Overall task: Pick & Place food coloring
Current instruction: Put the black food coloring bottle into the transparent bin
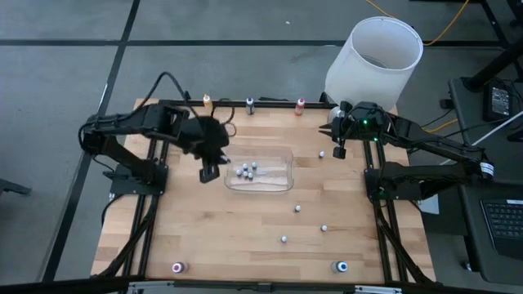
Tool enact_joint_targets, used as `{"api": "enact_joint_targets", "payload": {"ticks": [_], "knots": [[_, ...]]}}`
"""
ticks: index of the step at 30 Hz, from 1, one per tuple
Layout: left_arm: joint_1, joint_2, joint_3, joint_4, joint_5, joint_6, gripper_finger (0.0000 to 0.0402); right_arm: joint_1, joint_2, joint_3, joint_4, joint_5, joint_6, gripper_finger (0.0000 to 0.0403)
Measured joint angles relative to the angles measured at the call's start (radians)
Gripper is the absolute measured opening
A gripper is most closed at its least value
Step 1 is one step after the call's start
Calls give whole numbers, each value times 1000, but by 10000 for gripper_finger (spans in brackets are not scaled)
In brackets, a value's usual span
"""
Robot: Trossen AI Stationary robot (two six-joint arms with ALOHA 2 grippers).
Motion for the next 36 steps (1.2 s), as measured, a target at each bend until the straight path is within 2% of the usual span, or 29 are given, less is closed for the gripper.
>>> {"api": "enact_joint_targets", "payload": {"ticks": [4,11,21,25,36], "knots": [[76,77,41,14,85,94,70,0,0,0,0,0,0,58],[157,272,220,-46,160,277,74,0,0,0,0,0,0,58],[173,366,252,-31,155,338,76,0,0,0,-2,0,0,58],[159,401,204,41,155,340,72,0,0,0,-3,0,0,58],[116,406,-150,288,169,321,71,0,0,0,-24,-7,0,58]]}}
